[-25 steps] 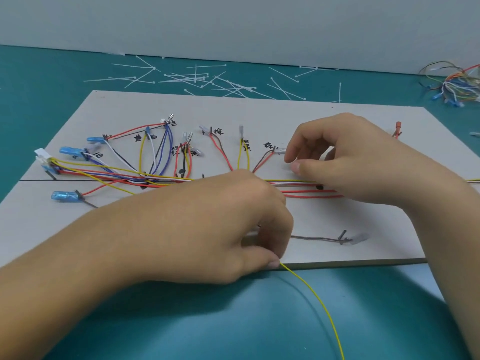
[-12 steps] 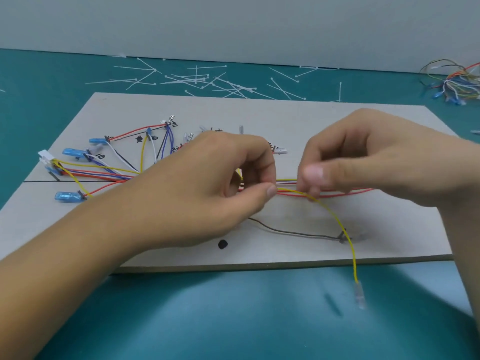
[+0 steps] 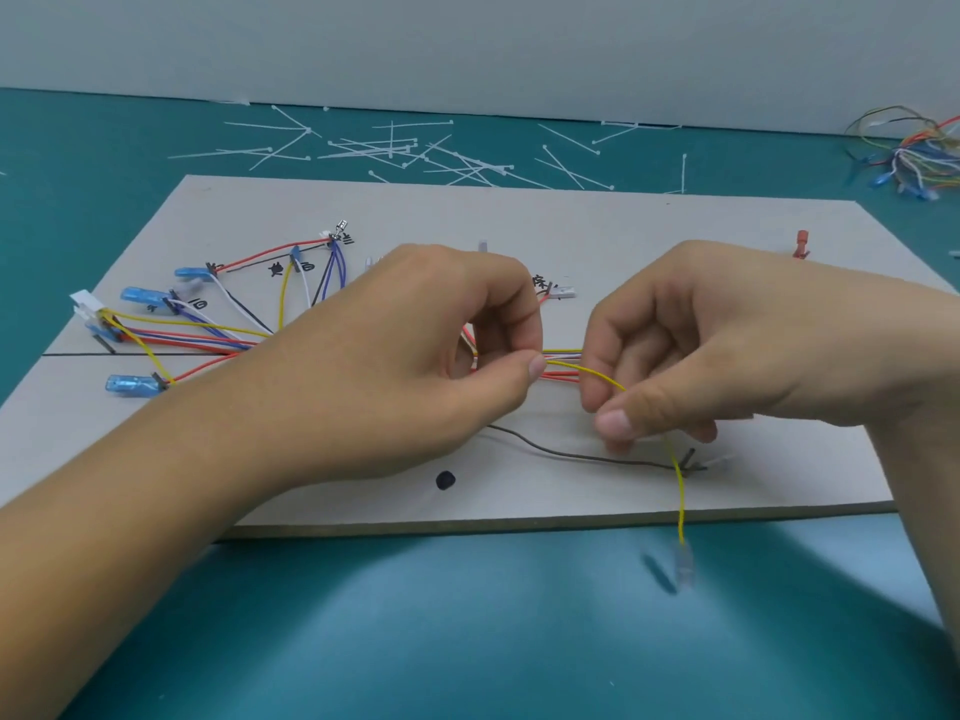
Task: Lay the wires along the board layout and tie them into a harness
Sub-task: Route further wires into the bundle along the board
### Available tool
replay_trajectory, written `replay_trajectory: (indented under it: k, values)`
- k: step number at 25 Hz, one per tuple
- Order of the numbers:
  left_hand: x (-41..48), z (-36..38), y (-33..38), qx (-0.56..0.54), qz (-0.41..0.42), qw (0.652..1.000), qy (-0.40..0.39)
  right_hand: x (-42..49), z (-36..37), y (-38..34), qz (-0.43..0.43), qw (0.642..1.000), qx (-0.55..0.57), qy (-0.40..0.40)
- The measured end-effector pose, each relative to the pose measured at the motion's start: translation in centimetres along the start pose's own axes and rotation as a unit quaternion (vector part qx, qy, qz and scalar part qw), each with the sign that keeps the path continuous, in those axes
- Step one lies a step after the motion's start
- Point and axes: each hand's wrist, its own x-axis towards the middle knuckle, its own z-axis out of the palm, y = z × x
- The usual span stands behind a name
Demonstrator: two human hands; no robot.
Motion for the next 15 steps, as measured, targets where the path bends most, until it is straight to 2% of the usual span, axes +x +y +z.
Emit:
replay_trajectory:
  k: [2,6,12,15]
  values:
    - [0.0,0.0,0.0,-0.002,0.002,1.0,-0.001,-0.1,-0.3,0.0,-0.008,1.0,0.022,-0.005]
    - [-0.1,0.0,-0.1,-0.01,0.017,0.999,-0.029,-1.2,-2.0,0.5,-0.013,0.999,0.022,0.048]
    - [-0.6,1.0,0.4,0.054,0.034,0.994,-0.088,-1.3,-2.3,1.1,0.033,0.998,-0.043,-0.036]
    - [-0.7,1.1,0.5,0.08,0.04,0.992,-0.091,-1.4,-2.1,1.1,0.042,0.995,-0.076,-0.048]
